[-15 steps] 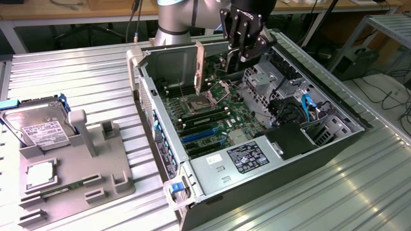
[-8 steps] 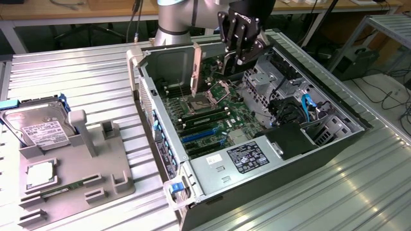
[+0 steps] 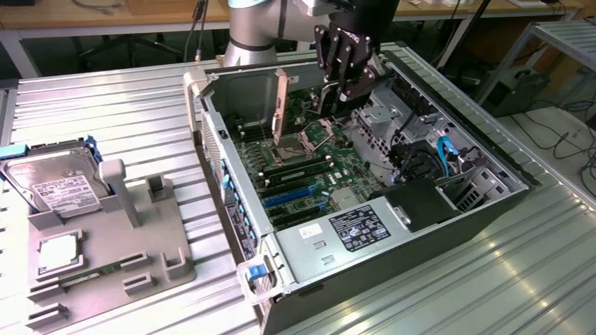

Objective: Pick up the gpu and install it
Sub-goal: 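Insert the gpu into the slot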

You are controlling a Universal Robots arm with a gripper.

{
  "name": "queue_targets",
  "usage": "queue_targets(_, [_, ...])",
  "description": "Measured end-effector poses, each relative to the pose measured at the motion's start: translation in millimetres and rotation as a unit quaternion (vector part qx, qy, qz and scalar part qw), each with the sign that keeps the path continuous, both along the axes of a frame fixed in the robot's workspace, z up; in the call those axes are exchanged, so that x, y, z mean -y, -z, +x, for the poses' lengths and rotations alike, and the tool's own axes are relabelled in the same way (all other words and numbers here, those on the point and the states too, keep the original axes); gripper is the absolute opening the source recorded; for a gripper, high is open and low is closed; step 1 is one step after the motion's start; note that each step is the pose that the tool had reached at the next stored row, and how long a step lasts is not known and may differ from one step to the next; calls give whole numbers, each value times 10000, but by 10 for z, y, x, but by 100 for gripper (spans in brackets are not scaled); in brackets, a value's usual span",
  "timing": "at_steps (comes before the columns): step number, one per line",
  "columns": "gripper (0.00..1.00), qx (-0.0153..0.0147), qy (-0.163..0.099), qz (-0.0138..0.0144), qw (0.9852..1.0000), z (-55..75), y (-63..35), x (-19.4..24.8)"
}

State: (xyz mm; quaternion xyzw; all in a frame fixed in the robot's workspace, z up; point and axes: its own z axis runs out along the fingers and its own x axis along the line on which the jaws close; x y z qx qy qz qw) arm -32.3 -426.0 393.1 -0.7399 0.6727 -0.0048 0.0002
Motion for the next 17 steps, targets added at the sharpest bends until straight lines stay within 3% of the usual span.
queue_targets(17, [27, -4, 2, 1, 10000, 0, 39, 0])
